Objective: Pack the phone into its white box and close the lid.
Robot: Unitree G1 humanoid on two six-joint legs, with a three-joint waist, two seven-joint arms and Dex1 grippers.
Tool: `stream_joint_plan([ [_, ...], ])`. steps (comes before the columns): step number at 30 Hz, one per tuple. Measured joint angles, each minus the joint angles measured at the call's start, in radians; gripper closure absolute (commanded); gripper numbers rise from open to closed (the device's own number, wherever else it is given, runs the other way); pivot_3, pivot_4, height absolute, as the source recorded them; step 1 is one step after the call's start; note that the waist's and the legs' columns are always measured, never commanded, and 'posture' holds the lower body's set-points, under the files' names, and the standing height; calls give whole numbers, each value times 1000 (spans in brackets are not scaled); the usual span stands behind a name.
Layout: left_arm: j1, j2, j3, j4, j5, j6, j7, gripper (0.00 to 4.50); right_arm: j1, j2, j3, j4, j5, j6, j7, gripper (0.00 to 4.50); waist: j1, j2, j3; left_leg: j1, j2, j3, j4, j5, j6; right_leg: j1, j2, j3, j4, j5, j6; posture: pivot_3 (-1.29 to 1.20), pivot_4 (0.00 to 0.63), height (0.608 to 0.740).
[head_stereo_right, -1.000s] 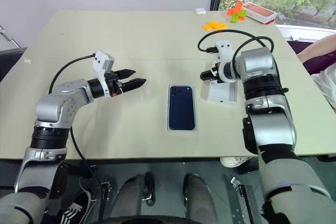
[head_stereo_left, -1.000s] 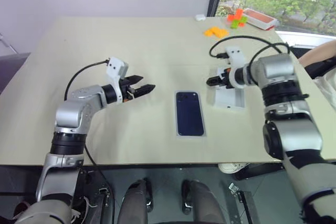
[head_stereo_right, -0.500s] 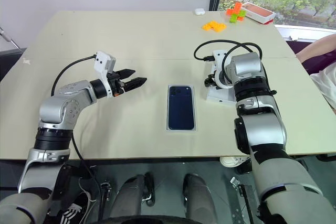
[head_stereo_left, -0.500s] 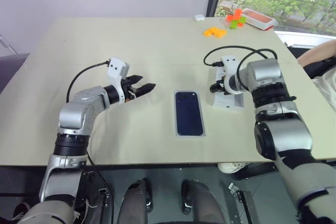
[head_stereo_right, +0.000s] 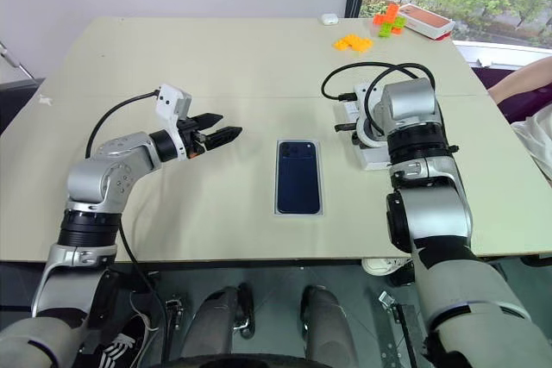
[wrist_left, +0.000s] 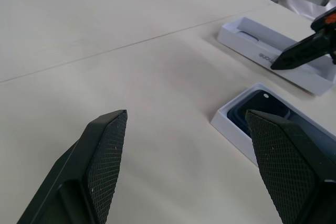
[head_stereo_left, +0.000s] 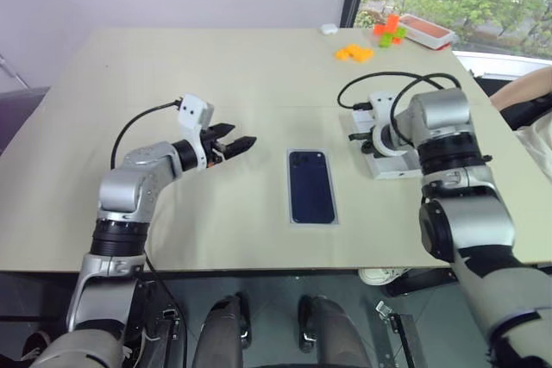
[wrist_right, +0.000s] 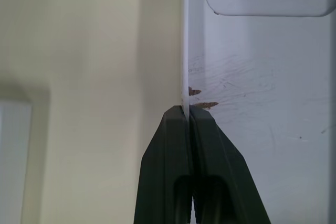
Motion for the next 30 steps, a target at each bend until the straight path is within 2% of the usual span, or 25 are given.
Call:
stream_joint_plan([
  [6,1,-3,1,-5,-1,4,4,687,92,-2,-66,-195,77,117,-42,4486,-1,0,0,0,0,0,0,0,0,0,0,0,0,0,0,0,150,740],
  [9,1,-4,1,-4,-1,4,4,687,144,57,-144,-265,138,117,-123,4486,-2,0,0,0,0,0,0,0,0,0,0,0,0,0,0,0,150,740],
  [10,1,-8,1,-4,-1,4,4,687,155,90,-186,-281,169,117,-161,3909,-4,0,0,0,1,0,0,0,0,0,1,0,0,0,0,0,150,740],
  [11,1,-14,0,-4,-1,4,4,687,158,109,-206,-291,200,117,-191,3549,-6,0,0,0,1,0,0,0,0,0,1,0,0,0,0,0,150,740],
  [16,1,-20,-1,-4,-1,13,5,687,167,112,-234,-317,331,117,-326,1065,-1,0,0,0,1,0,0,0,0,0,1,0,0,0,0,0,150,740],
  [23,1,-23,-1,-4,-1,18,5,687,88,36,-179,-279,386,117,-370,1065,-2,1,0,0,0,-1,-1,0,0,0,1,0,-2,0,0,0,150,740],
  [30,1,-36,-1,-17,-1,26,20,687,84,-3,-43,-237,375,117,-296,1065,-3,1,0,0,0,-1,-2,0,0,0,1,0,-2,0,0,0,150,740],
])
